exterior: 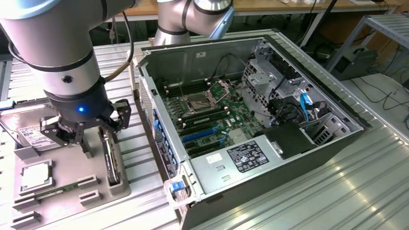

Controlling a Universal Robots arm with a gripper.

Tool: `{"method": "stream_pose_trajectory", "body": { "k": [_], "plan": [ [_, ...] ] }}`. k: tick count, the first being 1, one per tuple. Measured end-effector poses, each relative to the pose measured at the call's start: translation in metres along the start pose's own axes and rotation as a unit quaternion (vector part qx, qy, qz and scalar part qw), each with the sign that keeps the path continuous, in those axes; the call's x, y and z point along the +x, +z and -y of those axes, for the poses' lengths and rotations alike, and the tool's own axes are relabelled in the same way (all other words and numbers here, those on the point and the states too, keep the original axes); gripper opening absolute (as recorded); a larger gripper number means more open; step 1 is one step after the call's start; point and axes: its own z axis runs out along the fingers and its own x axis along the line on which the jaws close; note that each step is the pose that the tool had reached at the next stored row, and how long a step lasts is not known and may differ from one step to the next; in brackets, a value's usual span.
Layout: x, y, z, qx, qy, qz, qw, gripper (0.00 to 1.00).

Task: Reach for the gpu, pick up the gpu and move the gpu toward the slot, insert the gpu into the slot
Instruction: 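Pick up the gpu and move the gpu toward the slot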

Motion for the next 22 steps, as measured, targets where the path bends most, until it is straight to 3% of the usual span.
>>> {"method": "stream_pose_trajectory", "body": {
  "k": [12, 22],
  "plan": [
    [-0.004, 0.0168, 0.0038, 0.0000, 0.000, 0.0000, 1.0000, 0.62],
    [-0.004, 0.0377, 0.0046, 0.0000, 0.000, 0.0000, 1.0000, 0.62]
  ]
}}
